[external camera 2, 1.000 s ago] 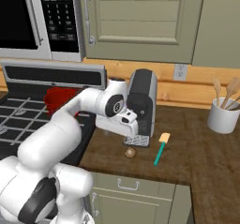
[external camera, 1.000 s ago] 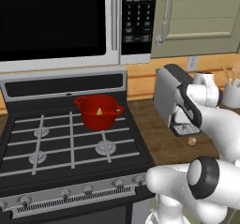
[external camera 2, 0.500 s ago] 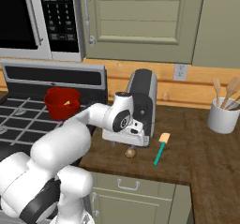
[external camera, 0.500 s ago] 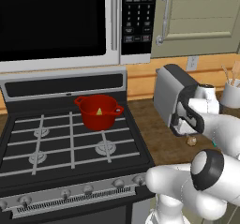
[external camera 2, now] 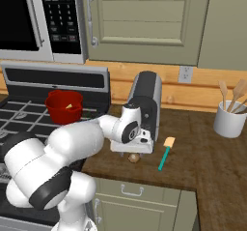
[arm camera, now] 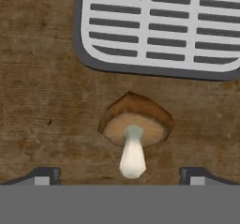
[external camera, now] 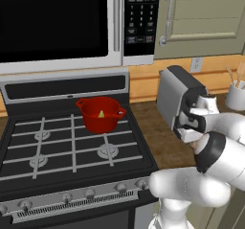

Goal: Put the mushroom and lemon wedge in the pot. Retrieve the spatula and lightly stir the vegetables in the pot.

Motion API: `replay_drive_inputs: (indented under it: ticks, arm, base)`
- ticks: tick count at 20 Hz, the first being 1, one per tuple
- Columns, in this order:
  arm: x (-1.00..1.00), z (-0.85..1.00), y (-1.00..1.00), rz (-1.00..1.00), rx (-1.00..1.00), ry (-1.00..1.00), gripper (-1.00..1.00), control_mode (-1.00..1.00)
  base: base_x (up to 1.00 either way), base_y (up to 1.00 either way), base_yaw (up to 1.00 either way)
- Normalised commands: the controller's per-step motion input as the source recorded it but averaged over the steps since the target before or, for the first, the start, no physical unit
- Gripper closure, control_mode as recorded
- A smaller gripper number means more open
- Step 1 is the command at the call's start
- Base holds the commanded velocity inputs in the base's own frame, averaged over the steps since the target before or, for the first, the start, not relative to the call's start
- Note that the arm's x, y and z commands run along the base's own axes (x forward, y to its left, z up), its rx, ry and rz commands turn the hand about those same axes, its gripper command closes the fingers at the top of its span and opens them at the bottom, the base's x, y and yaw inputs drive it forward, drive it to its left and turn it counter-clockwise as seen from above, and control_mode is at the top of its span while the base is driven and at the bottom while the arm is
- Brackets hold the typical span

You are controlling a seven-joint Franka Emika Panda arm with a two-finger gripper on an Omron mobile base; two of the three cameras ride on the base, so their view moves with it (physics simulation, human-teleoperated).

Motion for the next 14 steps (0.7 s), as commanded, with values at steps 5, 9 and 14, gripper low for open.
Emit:
replay_drive_inputs:
  ticks: [5,9,14]
  arm:
    - [0.11,-0.28,-0.1,0.14,0.0,-0.01,-1.0,-1.0]
    - [0.28,-0.16,0.0,0.14,0.0,0.0,-1.0,-1.0]
    - [0.17,-0.17,-0.05,0.1,0.0,0.0,-1.0,-1.0]
  base:
    - [0.0,0.0,0.0]
    - [0.0,0.0,0.0]
    - [0.0,0.0,0.0]
